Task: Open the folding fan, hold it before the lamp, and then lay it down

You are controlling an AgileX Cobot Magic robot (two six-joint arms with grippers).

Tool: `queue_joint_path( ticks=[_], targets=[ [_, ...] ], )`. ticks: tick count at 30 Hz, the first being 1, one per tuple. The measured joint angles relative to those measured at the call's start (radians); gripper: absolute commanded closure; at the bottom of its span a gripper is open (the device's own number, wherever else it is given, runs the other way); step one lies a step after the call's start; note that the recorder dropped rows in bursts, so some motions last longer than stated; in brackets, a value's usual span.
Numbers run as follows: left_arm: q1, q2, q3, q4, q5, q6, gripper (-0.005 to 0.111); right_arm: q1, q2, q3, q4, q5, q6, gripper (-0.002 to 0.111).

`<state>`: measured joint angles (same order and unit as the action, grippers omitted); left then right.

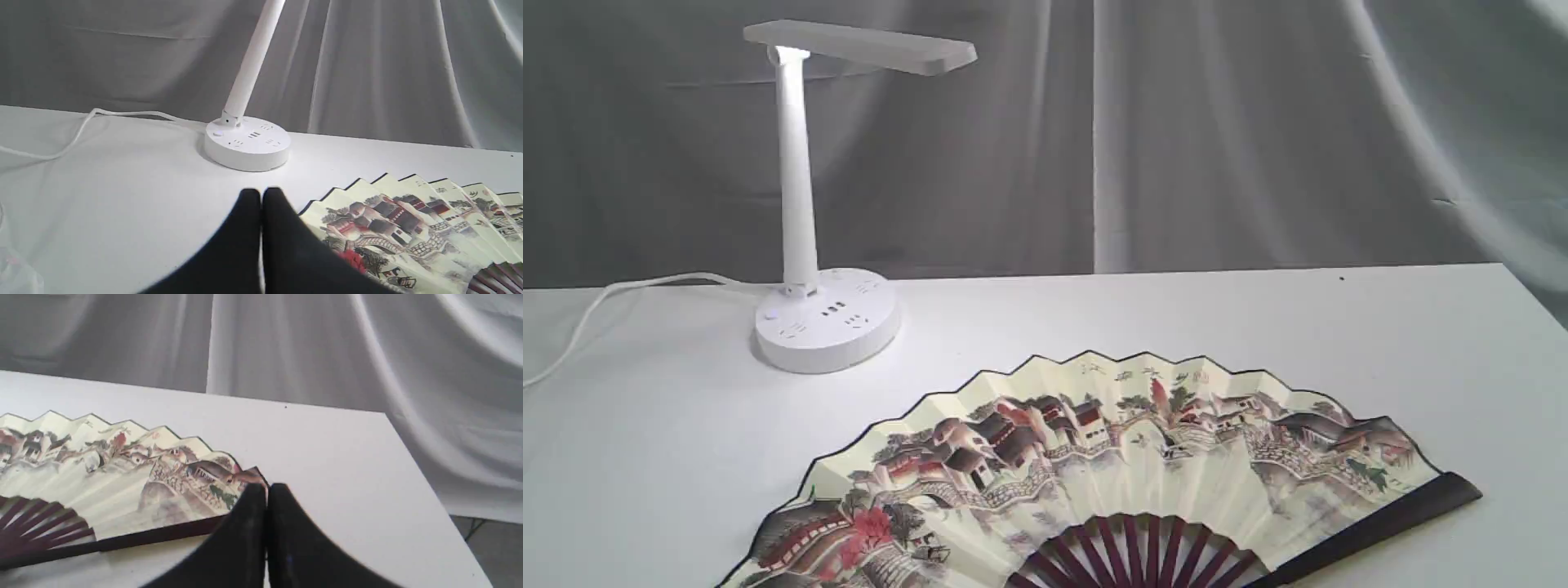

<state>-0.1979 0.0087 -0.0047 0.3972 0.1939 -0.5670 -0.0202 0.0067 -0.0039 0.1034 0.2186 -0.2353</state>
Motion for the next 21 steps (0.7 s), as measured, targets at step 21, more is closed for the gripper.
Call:
queue_joint_path(
  ticks=[21],
  targets=[
    [0.000,0.000,0.000,0.000,0.000,0.000,0.107,0.000,-0.001,0.000,0.000,0.115,0.028,0.108]
  ],
)
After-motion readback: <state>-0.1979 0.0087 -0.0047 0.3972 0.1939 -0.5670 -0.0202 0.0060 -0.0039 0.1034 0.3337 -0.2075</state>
